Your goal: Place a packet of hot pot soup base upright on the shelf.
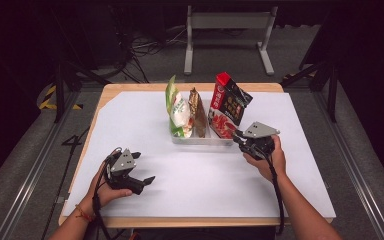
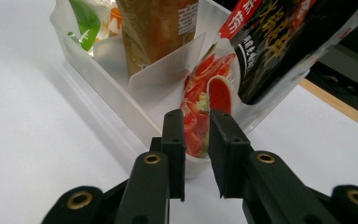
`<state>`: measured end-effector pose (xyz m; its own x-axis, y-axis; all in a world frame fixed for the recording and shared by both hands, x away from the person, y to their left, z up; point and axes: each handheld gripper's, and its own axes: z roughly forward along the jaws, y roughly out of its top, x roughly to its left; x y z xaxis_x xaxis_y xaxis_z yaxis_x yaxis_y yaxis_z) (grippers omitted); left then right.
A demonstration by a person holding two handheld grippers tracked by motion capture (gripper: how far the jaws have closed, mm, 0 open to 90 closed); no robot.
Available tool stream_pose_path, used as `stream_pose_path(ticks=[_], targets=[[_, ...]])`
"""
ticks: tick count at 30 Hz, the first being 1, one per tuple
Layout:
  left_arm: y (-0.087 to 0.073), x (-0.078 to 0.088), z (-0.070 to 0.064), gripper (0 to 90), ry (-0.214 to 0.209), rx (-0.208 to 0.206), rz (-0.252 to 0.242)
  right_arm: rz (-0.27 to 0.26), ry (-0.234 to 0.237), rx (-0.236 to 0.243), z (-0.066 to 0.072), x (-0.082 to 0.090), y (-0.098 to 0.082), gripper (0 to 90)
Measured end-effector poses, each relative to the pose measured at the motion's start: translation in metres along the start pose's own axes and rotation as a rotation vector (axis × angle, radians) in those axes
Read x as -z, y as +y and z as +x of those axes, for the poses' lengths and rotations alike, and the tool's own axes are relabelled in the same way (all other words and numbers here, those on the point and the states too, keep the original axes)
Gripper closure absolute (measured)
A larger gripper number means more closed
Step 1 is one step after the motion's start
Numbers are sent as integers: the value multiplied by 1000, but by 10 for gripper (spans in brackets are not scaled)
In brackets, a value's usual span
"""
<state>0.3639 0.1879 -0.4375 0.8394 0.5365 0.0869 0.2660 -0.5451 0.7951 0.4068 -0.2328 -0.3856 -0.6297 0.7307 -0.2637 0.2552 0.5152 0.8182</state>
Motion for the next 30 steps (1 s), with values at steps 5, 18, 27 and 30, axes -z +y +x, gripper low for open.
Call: stream_pose_path(ticks=[5, 18, 27, 30], targets=[[1, -2, 0, 60, -2, -7, 6, 12, 8, 9, -2, 2, -1, 692], [1, -4, -1, 60, -2, -15, 20, 41, -12, -12, -11, 18, -6, 422], [0, -3, -1, 60, 3, -14, 18, 52, -9, 4, -11, 28, -10, 333], [0, -3, -1, 60, 3, -15, 20, 58, 2, 37, -9, 32, -13, 297]])
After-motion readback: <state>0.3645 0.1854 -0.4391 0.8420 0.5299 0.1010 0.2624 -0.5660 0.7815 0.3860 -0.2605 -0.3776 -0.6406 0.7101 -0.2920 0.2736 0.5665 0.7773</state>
